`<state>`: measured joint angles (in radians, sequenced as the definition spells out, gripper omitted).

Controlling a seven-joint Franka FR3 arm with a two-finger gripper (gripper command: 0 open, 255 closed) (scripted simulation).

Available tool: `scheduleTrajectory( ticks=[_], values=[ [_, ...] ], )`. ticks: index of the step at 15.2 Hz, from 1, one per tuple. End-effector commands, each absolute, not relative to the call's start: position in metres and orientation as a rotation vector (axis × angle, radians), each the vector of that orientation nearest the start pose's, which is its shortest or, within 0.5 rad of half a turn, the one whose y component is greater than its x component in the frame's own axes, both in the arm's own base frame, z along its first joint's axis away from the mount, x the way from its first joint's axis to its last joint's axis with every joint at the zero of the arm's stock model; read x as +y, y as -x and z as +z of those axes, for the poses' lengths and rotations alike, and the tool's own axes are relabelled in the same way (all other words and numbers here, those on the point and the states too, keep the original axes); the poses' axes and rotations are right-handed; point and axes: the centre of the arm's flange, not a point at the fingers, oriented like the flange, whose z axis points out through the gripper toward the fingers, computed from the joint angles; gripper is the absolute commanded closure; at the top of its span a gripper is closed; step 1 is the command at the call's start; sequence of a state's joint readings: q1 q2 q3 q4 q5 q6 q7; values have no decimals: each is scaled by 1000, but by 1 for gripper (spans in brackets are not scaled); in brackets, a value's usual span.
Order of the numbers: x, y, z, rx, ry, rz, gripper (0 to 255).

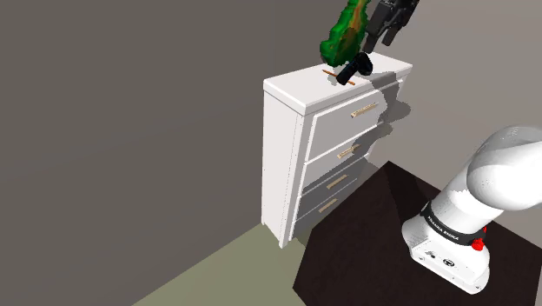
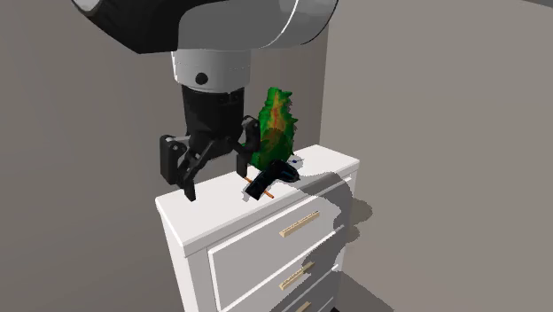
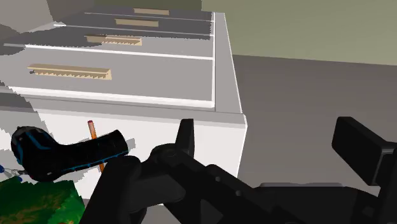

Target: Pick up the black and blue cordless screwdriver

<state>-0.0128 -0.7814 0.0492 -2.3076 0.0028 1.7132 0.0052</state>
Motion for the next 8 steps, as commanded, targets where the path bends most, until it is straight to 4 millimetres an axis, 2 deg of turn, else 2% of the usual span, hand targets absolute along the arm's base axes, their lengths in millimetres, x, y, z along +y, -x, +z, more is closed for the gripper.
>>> scheduleTrajectory(
  ticks=[1,8],
  values=[
    [18,-322,626,-32,3157,-296,0],
    [-37,-403,614,469,3054,-254,0]
  ],
)
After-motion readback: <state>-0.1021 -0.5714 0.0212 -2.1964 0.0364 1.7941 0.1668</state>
